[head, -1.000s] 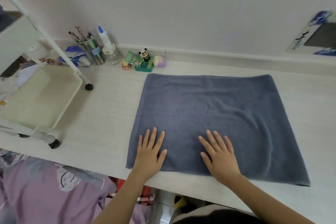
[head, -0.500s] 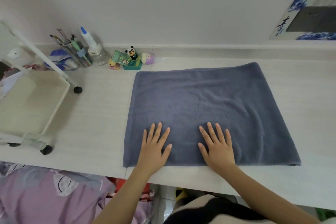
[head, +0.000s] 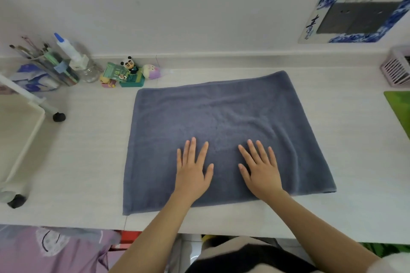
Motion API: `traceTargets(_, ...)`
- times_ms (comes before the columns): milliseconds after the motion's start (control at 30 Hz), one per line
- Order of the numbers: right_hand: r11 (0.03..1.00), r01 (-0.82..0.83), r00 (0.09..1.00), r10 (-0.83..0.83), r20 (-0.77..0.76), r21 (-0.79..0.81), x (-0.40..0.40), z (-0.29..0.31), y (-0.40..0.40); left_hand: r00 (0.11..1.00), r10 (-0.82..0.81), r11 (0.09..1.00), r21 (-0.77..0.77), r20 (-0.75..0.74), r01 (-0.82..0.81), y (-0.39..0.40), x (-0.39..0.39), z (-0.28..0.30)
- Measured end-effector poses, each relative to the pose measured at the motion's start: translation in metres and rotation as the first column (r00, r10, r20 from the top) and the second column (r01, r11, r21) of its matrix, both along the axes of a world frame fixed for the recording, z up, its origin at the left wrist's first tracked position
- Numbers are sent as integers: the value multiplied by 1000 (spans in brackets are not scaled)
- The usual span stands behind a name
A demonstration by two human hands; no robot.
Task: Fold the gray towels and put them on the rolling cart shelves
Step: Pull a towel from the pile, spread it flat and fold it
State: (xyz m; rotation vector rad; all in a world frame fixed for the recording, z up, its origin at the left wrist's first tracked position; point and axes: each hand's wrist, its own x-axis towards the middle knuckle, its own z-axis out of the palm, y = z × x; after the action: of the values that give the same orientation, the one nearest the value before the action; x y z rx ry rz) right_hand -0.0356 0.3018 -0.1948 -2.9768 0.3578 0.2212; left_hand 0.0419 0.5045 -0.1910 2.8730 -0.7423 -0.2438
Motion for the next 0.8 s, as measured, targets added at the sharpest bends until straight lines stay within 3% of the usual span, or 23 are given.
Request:
traceTargets(67, 1000, -3, 1000, 3, -20, 12, -4, -4, -13, 998, -50, 995, 89, 27, 47, -5, 3, -13)
traceTargets(133, 995, 97, 995, -98, 0, 21, -13, -6, -43, 998, -36, 992, 125, 54, 29, -2, 3, -23)
traceTargets(267, 970, 241, 970, -241, -15, 15, -23, -5, -95, 996, 43, 998, 32, 79, -46, -13, 3, -18)
traceTargets(367, 974, 225, 974, -225, -12, 5, -16, 0, -102, 991, 125, 990, -73, 53, -121, -51, 11, -7)
traceTargets(467, 993, 118, 993, -118, 14, 8, -15, -4, -104, 999, 10, 1000, -7, 38, -10, -78, 16, -10)
traceTargets(567, 976, 215, 977, -215, 11, 19, -21, -5, -122, 999, -20, 995, 96, 29, 18, -85, 19, -18)
traceTargets(633, 961, 278, 960, -278, 31, 16, -13, -3, -133, 999, 33, 998, 58, 33, -35, -94, 22, -15)
traceTargets(733, 985, 168, 980, -171, 101, 40, 17, 3, -126, 999, 26, 998, -55, 43, -24, -121, 33, -5)
traceTargets(800, 997, 19, 989, -28, 144, 69, 44, 1, -116, 998, -50, 998, -30, 47, 52, -142, 44, -6)
